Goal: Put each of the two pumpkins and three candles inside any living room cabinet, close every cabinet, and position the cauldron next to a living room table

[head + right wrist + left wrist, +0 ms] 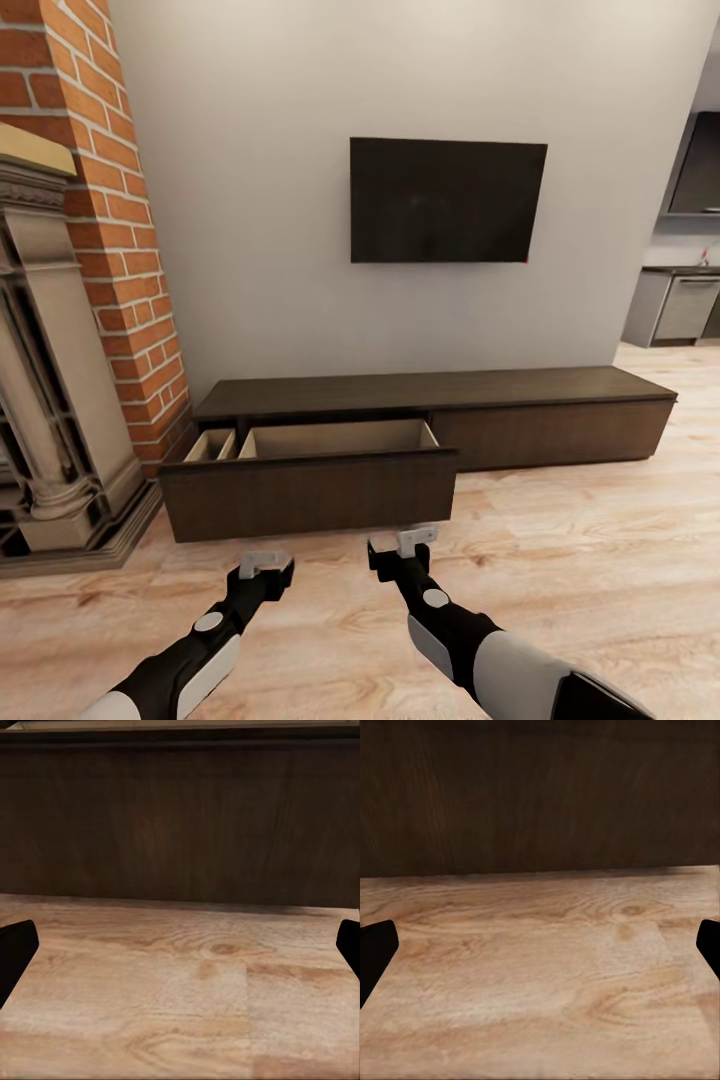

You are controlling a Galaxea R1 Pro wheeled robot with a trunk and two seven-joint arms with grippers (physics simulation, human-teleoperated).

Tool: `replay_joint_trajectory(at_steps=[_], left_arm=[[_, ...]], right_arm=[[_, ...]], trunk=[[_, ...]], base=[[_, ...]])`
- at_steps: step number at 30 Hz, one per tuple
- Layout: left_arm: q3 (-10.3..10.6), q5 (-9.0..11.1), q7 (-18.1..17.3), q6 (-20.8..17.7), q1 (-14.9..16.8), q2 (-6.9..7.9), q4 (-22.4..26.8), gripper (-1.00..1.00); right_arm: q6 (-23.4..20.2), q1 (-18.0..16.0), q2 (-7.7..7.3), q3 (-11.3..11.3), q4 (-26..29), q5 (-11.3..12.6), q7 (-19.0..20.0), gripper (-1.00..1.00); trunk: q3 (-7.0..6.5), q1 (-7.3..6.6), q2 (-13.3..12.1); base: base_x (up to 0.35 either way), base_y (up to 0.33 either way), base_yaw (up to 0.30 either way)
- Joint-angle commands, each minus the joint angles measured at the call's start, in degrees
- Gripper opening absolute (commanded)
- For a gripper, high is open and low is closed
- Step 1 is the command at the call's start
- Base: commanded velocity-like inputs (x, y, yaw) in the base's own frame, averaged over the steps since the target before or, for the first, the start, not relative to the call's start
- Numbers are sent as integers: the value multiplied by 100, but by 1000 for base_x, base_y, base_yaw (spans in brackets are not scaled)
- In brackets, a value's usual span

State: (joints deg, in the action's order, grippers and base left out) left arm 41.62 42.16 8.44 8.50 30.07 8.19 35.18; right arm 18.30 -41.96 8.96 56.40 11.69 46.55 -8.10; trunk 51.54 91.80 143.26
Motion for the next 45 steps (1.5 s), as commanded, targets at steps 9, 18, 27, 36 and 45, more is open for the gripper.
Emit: replay_joint_trajectory(at_steps=[9,18,27,36,45], left_arm=[[56,38,42,29,7,7,6,100],[24,46,74,43,7,7,6,100],[-10,71,146,99,7,4,-29,100],[-579,85,143,83,7,3,-62,100],[-721,77,140,51,7,-2,-69,100]], right_arm=[[16,-5,0,47,0,35,-25,100],[75,-5,0,47,14,18,-25,100],[93,-5,-1,38,9,92,-25,100],[95,-5,0,38,9,99,-25,100],[95,-5,0,38,9,98,-25,100]], trunk=[[206,22,15],[383,42,26],[383,42,26],[383,42,26],[383,42,26]], base=[[0,0,0],[0,0,0],[0,0,0],[158,34,0],[158,21,0]])
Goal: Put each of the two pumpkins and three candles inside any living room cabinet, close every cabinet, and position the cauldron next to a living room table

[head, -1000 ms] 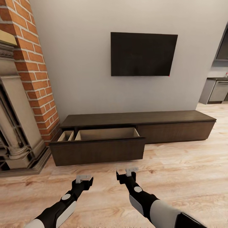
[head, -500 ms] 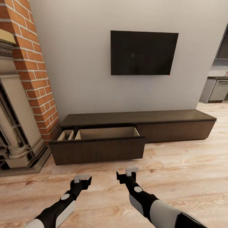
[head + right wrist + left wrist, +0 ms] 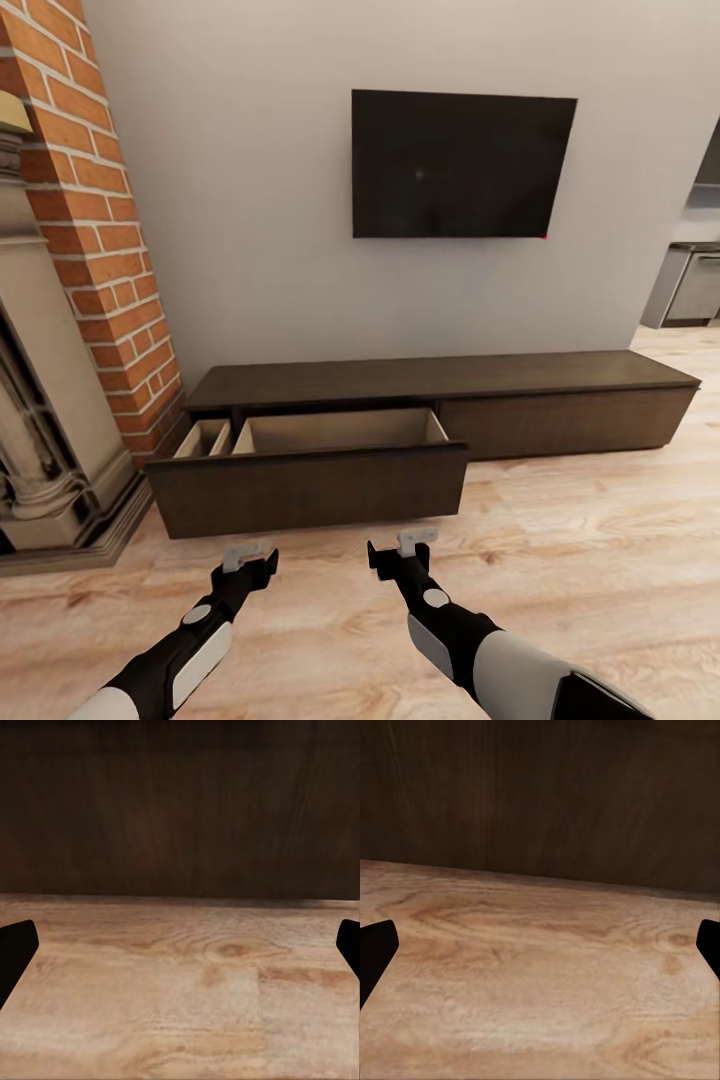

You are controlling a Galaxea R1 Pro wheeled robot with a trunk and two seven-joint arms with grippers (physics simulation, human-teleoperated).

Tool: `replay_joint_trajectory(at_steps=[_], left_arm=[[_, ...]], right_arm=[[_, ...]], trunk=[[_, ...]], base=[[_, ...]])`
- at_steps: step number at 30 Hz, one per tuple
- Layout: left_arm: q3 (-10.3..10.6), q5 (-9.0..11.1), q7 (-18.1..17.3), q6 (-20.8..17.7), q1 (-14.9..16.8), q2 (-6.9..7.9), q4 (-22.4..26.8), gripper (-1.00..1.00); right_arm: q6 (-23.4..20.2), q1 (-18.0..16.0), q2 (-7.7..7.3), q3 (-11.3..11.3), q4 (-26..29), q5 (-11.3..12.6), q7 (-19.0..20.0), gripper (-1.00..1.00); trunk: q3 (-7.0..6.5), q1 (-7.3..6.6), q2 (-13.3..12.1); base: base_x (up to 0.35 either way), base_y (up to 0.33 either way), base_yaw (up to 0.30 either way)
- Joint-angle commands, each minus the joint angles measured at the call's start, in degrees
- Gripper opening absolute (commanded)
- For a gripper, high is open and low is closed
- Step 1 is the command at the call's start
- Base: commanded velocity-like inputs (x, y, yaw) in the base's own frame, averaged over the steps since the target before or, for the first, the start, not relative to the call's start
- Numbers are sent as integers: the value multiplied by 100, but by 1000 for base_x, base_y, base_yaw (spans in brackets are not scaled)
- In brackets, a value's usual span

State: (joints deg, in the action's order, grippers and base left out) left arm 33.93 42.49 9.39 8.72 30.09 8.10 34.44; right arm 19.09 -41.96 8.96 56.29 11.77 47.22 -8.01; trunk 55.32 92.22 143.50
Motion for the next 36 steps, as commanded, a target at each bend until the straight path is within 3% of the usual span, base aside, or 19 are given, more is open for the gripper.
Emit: replay_joint_trajectory(at_steps=[1,15,30,36], left_arm=[[47,45,46,26,6,8,-10,100],[44,46,49,54,6,0,-225,100],[43,14,46,86,6,-8,-224,100],[44,14,46,86,6,-10,-225,100]], right_arm=[[16,-5,0,49,0,30,-34,100],[16,-5,0,49,0,24,-34,100],[16,-5,0,49,0,24,-34,100],[16,-5,0,49,0,24,-34,100]], trunk=[[6,0,2],[6,0,2],[6,0,2],[139,15,10]], base=[[174,2,0],[290,0,0],[23,0,0],[0,0,0]])
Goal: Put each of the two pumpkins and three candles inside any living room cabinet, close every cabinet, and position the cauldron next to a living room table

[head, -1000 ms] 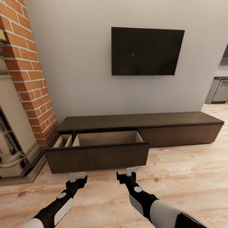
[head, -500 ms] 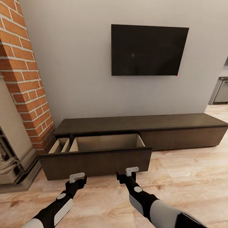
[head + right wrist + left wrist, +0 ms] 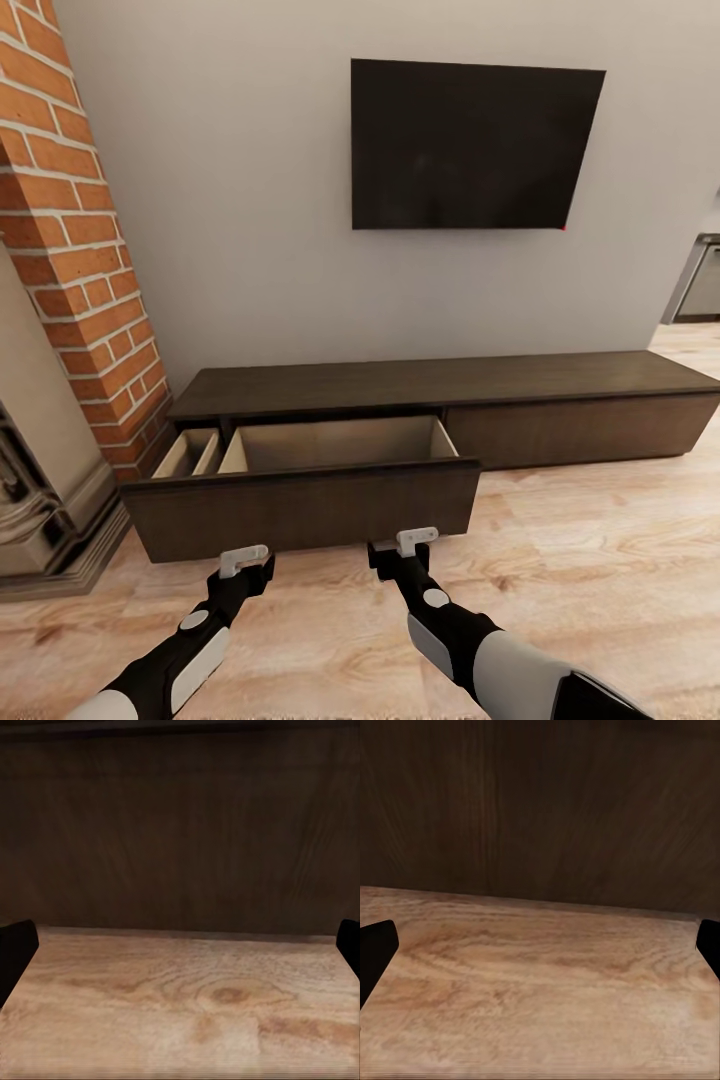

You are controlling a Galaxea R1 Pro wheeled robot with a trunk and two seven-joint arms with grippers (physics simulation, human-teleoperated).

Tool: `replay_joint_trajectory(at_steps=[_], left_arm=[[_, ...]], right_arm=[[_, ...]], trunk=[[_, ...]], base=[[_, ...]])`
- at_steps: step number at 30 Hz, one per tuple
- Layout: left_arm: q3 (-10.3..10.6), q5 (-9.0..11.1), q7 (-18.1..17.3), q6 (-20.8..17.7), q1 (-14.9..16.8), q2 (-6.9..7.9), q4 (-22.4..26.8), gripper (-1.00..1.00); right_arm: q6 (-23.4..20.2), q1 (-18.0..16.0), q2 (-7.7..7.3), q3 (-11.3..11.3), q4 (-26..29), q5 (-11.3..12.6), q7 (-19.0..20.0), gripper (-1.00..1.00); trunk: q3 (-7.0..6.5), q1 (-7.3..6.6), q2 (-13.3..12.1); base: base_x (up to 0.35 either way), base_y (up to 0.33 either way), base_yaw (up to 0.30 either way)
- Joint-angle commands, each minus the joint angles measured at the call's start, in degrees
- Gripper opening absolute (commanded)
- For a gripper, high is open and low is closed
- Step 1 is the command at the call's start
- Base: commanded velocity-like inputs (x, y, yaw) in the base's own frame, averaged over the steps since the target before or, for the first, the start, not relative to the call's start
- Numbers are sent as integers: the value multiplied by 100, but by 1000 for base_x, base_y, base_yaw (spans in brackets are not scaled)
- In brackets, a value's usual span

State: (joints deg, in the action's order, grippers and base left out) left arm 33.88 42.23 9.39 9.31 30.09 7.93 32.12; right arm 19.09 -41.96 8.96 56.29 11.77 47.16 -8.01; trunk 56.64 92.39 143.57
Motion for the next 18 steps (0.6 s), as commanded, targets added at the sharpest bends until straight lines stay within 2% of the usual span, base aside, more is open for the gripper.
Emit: replay_joint_trajectory(at_steps=[1,18], left_arm=[[49,40,45,27,6,7,7,100],[47,40,45,27,6,8,5,100]], right_arm=[[15,-5,0,49,1,30,-34,100],[15,-5,0,49,1,30,-34,100]], trunk=[[28,1,4],[405,45,27]], base=[[0,0,0],[0,0,0]])
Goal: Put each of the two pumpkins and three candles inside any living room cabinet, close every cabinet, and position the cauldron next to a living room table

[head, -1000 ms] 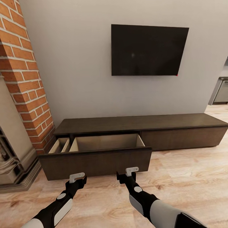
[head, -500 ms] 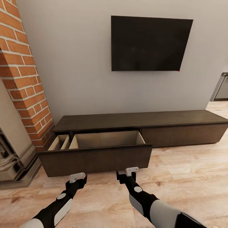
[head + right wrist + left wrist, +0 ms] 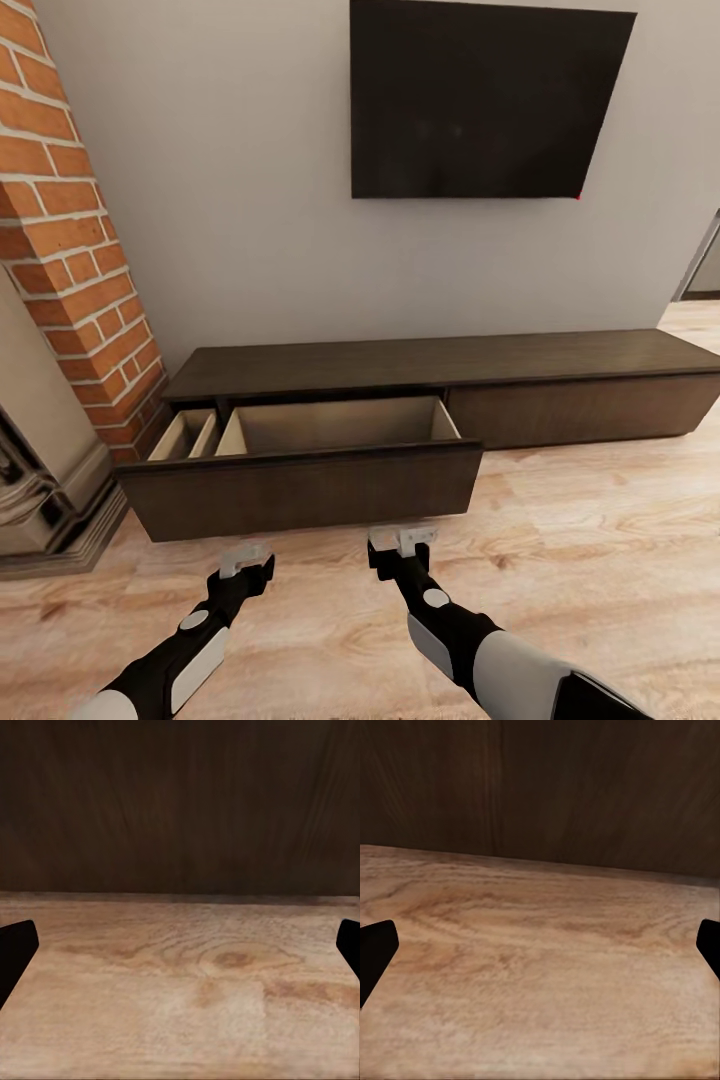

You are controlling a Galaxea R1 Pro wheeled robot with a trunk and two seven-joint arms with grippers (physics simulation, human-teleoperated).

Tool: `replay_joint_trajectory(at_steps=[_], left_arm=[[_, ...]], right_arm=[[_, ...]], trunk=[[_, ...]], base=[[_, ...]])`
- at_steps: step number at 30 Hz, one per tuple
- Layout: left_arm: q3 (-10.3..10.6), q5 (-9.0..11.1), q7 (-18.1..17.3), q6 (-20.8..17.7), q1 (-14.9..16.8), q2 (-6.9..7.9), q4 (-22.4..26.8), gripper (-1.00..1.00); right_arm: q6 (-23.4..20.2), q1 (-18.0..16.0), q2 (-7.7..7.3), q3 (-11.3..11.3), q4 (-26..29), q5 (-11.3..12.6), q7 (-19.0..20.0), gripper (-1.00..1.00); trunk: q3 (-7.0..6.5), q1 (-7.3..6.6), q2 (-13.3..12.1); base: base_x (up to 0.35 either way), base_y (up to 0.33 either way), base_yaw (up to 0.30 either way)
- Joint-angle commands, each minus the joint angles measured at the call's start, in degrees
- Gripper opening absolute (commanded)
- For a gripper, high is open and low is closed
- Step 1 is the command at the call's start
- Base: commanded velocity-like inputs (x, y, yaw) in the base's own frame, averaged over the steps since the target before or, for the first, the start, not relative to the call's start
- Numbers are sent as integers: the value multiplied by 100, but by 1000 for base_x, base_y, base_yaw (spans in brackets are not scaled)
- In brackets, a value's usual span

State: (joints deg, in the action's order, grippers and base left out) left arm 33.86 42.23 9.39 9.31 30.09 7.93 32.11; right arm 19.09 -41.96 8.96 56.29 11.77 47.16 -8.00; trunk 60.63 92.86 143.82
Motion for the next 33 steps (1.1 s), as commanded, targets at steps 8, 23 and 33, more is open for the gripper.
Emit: replay_joint_trajectory(at_steps=[8,23,33], left_arm=[[94,40,37,27,6,-4,8,100],[60,49,45,27,6,11,6,100],[49,57,52,88,6,13,-158,100]], right_arm=[[15,-5,0,49,1,30,-34,100],[15,-5,0,49,1,18,-34,100],[17,-5,0,49,1,13,-34,100]], trunk=[[6,-2,3],[6,-2,3],[6,-2,3]], base=[[0,0,0],[248,59,0],[203,26,0]])
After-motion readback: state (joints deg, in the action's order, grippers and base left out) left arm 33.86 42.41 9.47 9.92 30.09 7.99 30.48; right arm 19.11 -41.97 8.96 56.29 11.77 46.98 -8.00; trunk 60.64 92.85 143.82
